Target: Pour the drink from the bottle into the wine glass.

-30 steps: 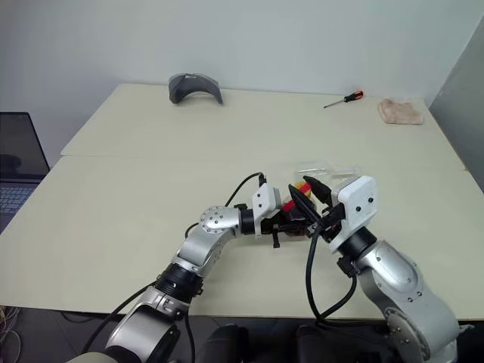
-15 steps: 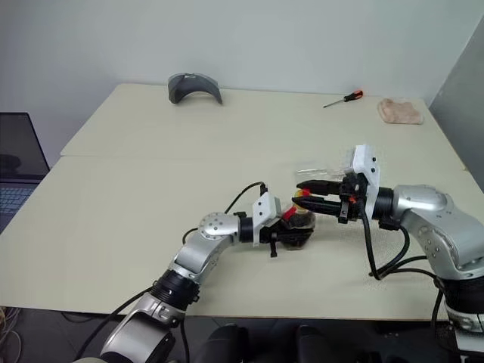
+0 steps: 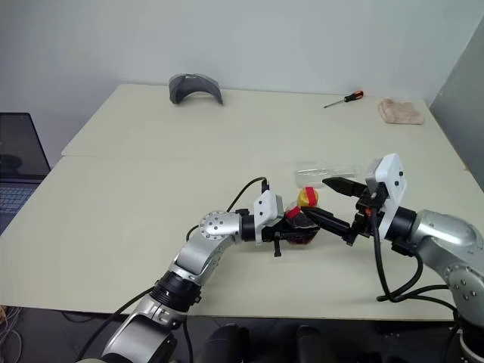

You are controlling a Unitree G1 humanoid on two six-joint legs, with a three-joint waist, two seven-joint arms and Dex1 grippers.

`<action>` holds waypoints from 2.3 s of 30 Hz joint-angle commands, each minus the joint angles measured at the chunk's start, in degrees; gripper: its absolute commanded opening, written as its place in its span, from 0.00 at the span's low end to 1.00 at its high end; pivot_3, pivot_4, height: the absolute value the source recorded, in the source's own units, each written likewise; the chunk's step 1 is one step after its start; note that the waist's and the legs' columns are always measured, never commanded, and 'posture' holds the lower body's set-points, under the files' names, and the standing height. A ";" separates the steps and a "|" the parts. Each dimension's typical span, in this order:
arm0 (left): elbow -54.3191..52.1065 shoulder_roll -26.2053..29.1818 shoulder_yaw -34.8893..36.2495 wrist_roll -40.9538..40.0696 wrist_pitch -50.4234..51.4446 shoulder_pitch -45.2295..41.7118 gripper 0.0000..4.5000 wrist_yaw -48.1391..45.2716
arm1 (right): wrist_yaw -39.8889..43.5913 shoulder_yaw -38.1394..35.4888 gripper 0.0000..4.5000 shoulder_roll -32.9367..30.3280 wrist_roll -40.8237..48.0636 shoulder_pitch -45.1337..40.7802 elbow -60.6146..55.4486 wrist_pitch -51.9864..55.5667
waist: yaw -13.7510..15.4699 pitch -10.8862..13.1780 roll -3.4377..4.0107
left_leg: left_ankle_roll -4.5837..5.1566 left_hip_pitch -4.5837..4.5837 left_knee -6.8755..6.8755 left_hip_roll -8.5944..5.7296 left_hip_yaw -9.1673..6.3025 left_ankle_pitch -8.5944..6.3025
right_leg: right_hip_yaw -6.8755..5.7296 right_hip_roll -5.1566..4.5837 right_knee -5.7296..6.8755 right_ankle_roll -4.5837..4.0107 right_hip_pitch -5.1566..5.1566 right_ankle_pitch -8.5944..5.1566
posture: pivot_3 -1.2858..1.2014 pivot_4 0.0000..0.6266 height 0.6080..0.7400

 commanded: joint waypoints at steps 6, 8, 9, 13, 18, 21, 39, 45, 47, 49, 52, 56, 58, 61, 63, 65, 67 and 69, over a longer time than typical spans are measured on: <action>-0.79 -0.98 -0.30 -0.75 -1.62 -0.96 0.19 -0.76 | -15.72 7.03 0.97 10.02 -4.25 -1.49 -9.42 -2.67 | 0.00 0.00 0.00 | 0.00 -0.01 0.00 0.00 -0.01 0.00 | 0.00 0.02 -0.01 0.01 0.00 -0.01 | 0.52 0.24 1.00; -0.65 -1.02 -0.28 -0.68 -1.73 -0.91 0.19 -0.86 | -16.25 7.37 0.97 10.12 -6.08 -1.49 -8.57 -3.34 | 0.01 0.00 0.00 | 0.00 -0.01 0.01 -0.02 0.00 0.00 | 0.00 0.01 -0.02 0.01 -0.01 -0.01 | 0.52 0.24 1.00; -0.64 -1.04 -0.30 -0.63 -1.75 -0.86 0.19 -0.89 | -16.52 7.17 0.97 9.96 -6.91 -1.30 -8.10 -3.66 | 0.02 0.00 0.00 | 0.00 -0.01 0.01 -0.02 0.01 0.00 | 0.00 0.01 -0.02 0.01 0.00 -0.01 | 0.52 0.24 1.00; -0.81 -1.12 -0.27 -0.52 -1.66 -0.64 0.19 -0.82 | -15.84 3.31 0.97 9.13 -6.45 0.82 -6.63 -4.55 | 0.04 0.00 0.00 | 0.00 -0.01 0.01 -0.02 0.00 0.00 | 0.00 0.01 -0.03 0.01 0.00 -0.01 | 0.52 0.24 1.00; -0.98 -1.10 -0.19 -0.43 -1.66 -0.31 0.19 -0.71 | -12.82 -2.03 0.97 5.76 -4.85 7.13 -7.01 -4.77 | 0.08 0.00 0.00 | 0.00 -0.02 0.00 -0.02 0.00 0.00 | 0.00 0.01 -0.05 0.01 0.00 0.00 | 0.52 0.24 1.00; -0.97 -1.01 -0.13 -0.49 -1.65 -0.29 0.19 -0.66 | -11.79 -4.43 0.97 4.35 -3.35 9.55 -6.93 -4.85 | -0.01 -0.01 0.01 | 0.00 -0.01 0.00 -0.01 0.00 0.00 | 0.00 0.02 -0.04 0.01 0.00 0.00 | 0.52 0.24 1.00; -0.17 -0.70 -0.07 -0.65 -1.84 -0.98 0.18 -1.37 | -11.40 -8.18 0.97 -5.04 13.77 12.10 -9.98 -2.30 | 0.01 -0.01 0.01 | 0.01 0.01 0.00 0.02 0.01 0.00 | 0.04 0.17 -0.06 0.26 0.02 -0.15 | 0.52 0.24 1.00; 0.00 -0.90 -0.17 -0.49 -1.97 -1.00 0.18 -1.15 | -17.09 0.33 0.97 -0.94 6.48 3.75 -7.76 -3.90 | 0.02 -0.01 0.02 | 0.00 0.00 -0.01 0.03 -0.01 0.00 | 0.02 0.17 -0.08 0.23 0.02 -0.13 | 0.52 0.24 1.00; -0.08 -0.88 -0.10 -0.48 -1.96 -0.89 0.18 -1.12 | -16.90 0.76 0.97 -0.82 5.23 3.54 -7.27 -4.34 | 0.13 -0.01 0.02 | 0.00 -0.02 -0.01 0.02 0.00 0.00 | 0.02 0.16 -0.12 0.17 0.02 -0.10 | 0.52 0.24 1.00; -0.13 -0.76 -0.05 -0.47 -2.00 -0.78 0.18 -1.12 | -16.41 0.87 0.97 -0.80 4.75 3.65 -7.00 -4.65 | 0.14 -0.01 0.02 | 0.00 -0.03 -0.01 0.00 0.01 0.00 | 0.02 0.14 -0.12 0.03 0.02 -0.02 | 0.52 0.24 1.00; -0.07 -0.66 0.05 -0.45 -2.05 -0.75 0.18 -1.04 | -15.07 0.51 0.97 -1.01 3.97 4.89 -6.70 -5.03 | 0.11 -0.01 0.02 | 0.00 -0.02 -0.01 0.01 0.00 0.00 | 0.03 0.13 -0.12 0.03 0.02 -0.01 | 0.52 0.24 1.00; 0.14 -0.71 0.11 -0.44 -2.14 -0.84 0.18 -0.97 | -13.11 -2.43 0.97 -1.29 3.69 8.74 -6.09 -5.98 | 0.12 -0.01 0.02 | 0.00 -0.02 -0.01 0.02 0.00 0.00 | 0.02 0.13 -0.12 0.03 0.02 -0.01 | 0.52 0.24 1.00; 0.23 -0.70 0.13 -0.47 -2.16 -0.89 0.18 -1.01 | -11.70 -4.32 0.97 -1.83 4.17 11.28 -6.03 -6.32 | 0.14 -0.01 0.02 | 0.00 -0.02 -0.01 0.01 0.00 0.00 | 0.02 0.13 -0.12 0.03 0.02 -0.01 | 0.52 0.24 1.00; 0.33 -0.69 0.11 -0.49 -2.24 -0.94 0.18 -1.05 | -10.06 -7.12 0.97 -2.32 5.95 14.21 -6.03 -6.37 | 0.14 -0.01 0.02 | 0.00 -0.02 0.00 0.02 0.00 0.00 | 0.03 0.13 -0.12 0.02 0.03 -0.01 | 0.52 0.24 1.00; 0.46 -0.64 0.14 -0.52 -2.28 -1.02 0.18 -1.16 | -8.76 -9.67 0.97 -2.98 8.20 16.25 -6.07 -5.82 | 0.15 -0.01 0.03 | 0.00 -0.02 0.00 0.02 0.00 0.00 | 0.02 0.13 -0.11 0.02 0.03 -0.01 | 0.52 0.24 1.00; 0.53 -0.65 0.11 -0.50 -2.32 -1.09 0.18 -1.21 | -7.33 -12.20 0.97 -4.14 10.74 18.49 -6.15 -4.94 | 0.14 -0.01 0.03 | 0.00 -0.02 0.00 0.02 0.00 0.00 | 0.02 0.13 -0.11 0.02 0.03 -0.01 | 0.52 0.24 1.00; 0.60 -0.62 0.13 -0.52 -2.35 -1.16 0.18 -1.26 | -6.59 -13.57 0.97 -5.29 13.04 19.82 -6.40 -4.48 | 0.09 -0.01 0.03 | 0.00 -0.02 -0.01 0.02 0.00 0.00 | 0.02 0.13 -0.11 0.02 0.03 -0.01 | 0.52 0.24 1.00; 0.64 -0.70 0.08 -0.50 -2.36 -1.21 0.18 -1.23 | -7.16 -13.74 0.97 -5.84 15.13 19.77 -6.84 -4.42 | 0.04 -0.01 0.03 | 0.00 0.00 -0.01 0.03 0.01 0.00 | 0.03 0.14 -0.10 0.03 0.04 -0.01 | 0.52 0.24 1.00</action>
